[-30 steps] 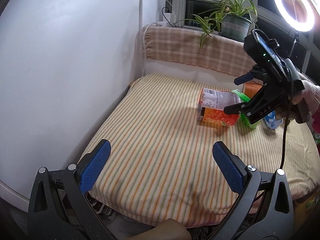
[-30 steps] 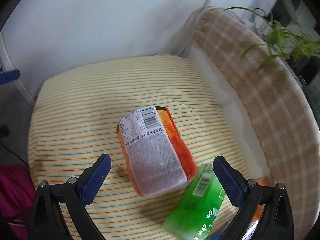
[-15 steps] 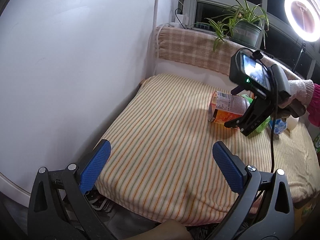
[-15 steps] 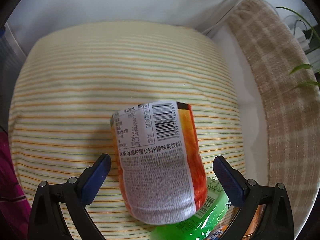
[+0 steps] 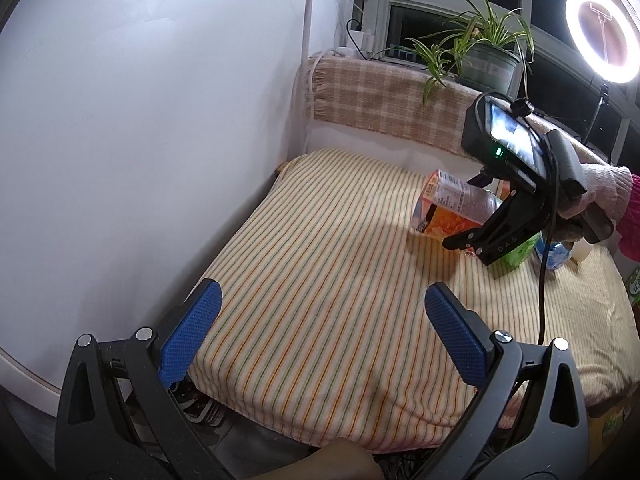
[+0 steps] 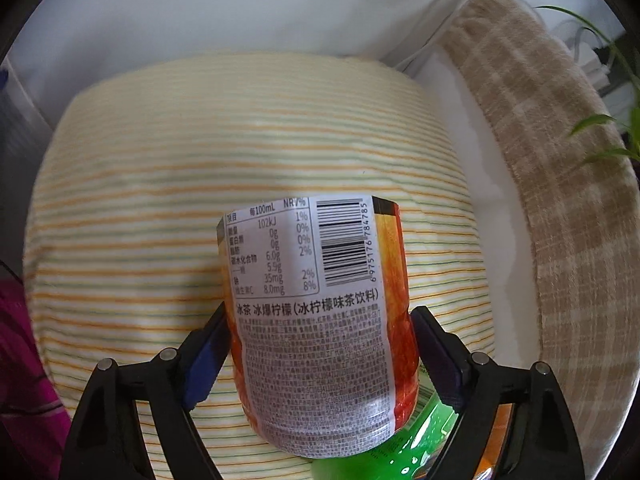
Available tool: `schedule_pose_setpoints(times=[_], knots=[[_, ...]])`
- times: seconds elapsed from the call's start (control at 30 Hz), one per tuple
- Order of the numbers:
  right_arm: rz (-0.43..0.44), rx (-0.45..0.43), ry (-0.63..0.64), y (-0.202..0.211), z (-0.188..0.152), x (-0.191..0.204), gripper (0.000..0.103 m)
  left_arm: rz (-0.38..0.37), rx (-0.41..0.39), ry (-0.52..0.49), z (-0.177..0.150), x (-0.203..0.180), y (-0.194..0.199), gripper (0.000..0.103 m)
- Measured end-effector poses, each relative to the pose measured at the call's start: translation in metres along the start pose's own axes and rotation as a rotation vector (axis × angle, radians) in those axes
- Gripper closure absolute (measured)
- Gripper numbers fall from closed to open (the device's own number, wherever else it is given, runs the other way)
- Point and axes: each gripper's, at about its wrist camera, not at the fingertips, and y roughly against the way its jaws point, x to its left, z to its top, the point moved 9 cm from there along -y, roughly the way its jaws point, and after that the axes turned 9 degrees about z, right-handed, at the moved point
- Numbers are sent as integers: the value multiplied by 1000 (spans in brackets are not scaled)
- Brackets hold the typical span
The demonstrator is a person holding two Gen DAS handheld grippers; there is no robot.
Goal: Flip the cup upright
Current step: 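Close the right tool around the middle of the lemon tea cup, then lift the lemon tea cup with the right tool toward the left tool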
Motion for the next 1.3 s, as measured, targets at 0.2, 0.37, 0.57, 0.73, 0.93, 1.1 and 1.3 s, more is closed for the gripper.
schedule_pose_setpoints(times=[0.2, 0.37, 0.57, 0.73, 0.93, 1.1, 1.3], knots=[[71, -137, -140, 34, -7, -6, 15, -10, -15, -10, 1, -5, 4, 0], [127, -235, -266, 57, -24, -2, 15, -26, -26, -22, 3, -13, 6, 0], [200, -340, -505, 83, -67, 14, 15, -55, -24, -40, 2, -31, 7, 0], [314, -410, -786, 90, -113, 17, 15, -95, -30, -74, 4, -54, 11, 0], [407, -454, -1114, 83, -178, 22, 15, -152, -36, -121, 4, -87, 14, 0], [495, -475, -1351, 66, -228, 27, 15, -190, -26, -142, 1, -107, 17, 0], [510, -473, -1432, 51, -253, 22, 15, -223, -10, -160, -4, -126, 19, 0]])
